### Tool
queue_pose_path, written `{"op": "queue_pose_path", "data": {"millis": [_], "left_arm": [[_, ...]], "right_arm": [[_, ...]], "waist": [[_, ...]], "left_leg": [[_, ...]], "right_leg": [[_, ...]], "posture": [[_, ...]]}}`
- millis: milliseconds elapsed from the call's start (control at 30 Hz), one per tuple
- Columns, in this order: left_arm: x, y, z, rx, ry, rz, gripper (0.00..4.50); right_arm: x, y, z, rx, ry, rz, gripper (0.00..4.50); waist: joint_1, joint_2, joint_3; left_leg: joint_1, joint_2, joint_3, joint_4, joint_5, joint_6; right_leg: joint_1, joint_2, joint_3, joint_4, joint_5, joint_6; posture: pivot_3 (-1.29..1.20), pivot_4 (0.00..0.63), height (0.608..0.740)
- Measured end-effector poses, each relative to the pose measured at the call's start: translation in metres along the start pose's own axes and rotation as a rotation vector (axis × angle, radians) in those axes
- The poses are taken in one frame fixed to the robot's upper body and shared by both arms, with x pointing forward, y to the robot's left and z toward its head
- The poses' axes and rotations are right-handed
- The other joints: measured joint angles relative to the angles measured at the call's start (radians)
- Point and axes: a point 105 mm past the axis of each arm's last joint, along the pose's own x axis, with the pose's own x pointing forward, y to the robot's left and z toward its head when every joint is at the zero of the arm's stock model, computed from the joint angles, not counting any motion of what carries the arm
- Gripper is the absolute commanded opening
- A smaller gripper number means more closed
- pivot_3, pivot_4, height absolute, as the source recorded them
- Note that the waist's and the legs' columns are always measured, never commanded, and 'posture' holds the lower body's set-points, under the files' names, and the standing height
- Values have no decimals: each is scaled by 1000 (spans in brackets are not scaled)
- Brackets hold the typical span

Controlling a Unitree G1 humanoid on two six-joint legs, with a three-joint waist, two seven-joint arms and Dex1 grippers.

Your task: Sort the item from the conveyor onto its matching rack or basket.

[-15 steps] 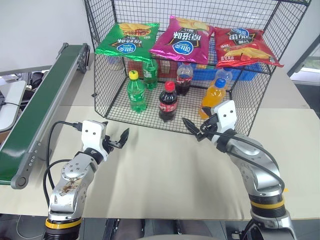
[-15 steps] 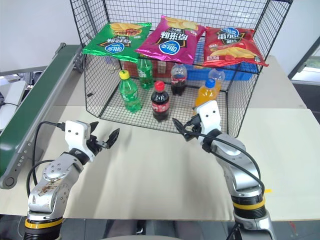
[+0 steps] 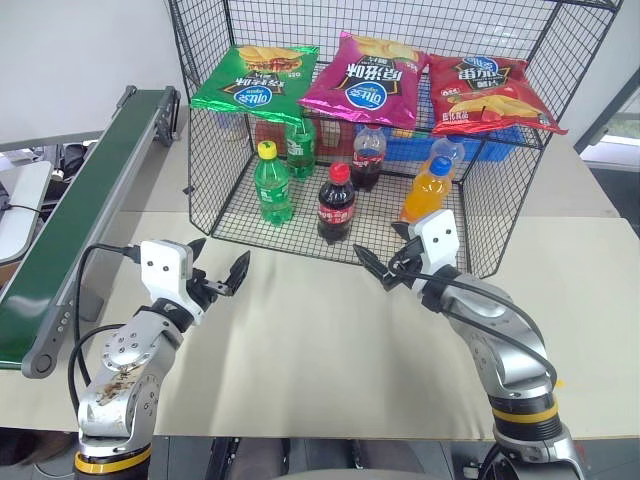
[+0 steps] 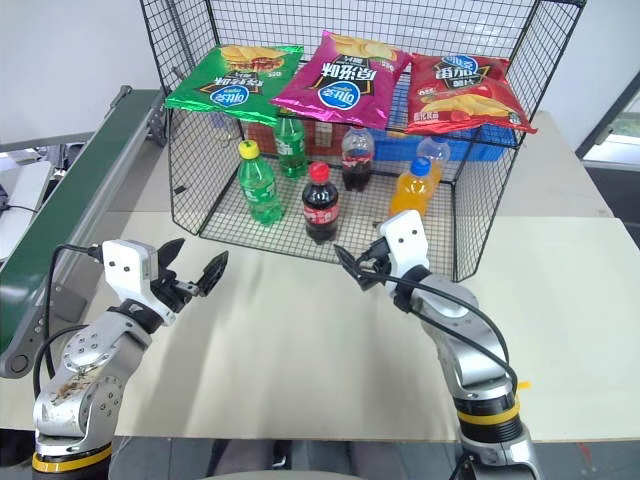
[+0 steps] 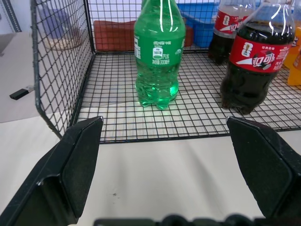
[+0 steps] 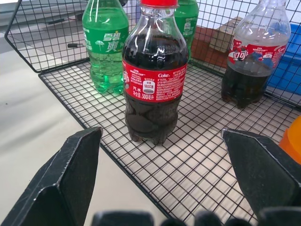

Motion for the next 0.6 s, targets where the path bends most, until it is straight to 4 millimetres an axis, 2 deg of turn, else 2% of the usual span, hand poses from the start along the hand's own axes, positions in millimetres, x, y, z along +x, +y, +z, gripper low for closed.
{"op": "queue_pose_path", "data": {"millis": [267,433,600], "left_arm": [[-5,7,5,3,-8,2,4445],[1,7,15,24,-35,-17,4445],[5,8,14,24,-32,-33,4445]], "right_arm": [[0,4,5,-6,-13,12,4500],[0,5,10,-15,-30,16,4500],[1,5,11,-11,-35,9,4500]], "waist": [[0,0,0],[1,0,0],[-2,0,0]], "left_leg": [[0,0,0,0,0,0],[0,0,0,0,0,0],[0,0,0,0,0,0]], "right_leg": [[0,0,0,0,0,0],[0,0,0,0,0,0],[0,0,0,0,0,0]], "posture": [[0,150,740],[0,150,740],[0,150,740]]}}
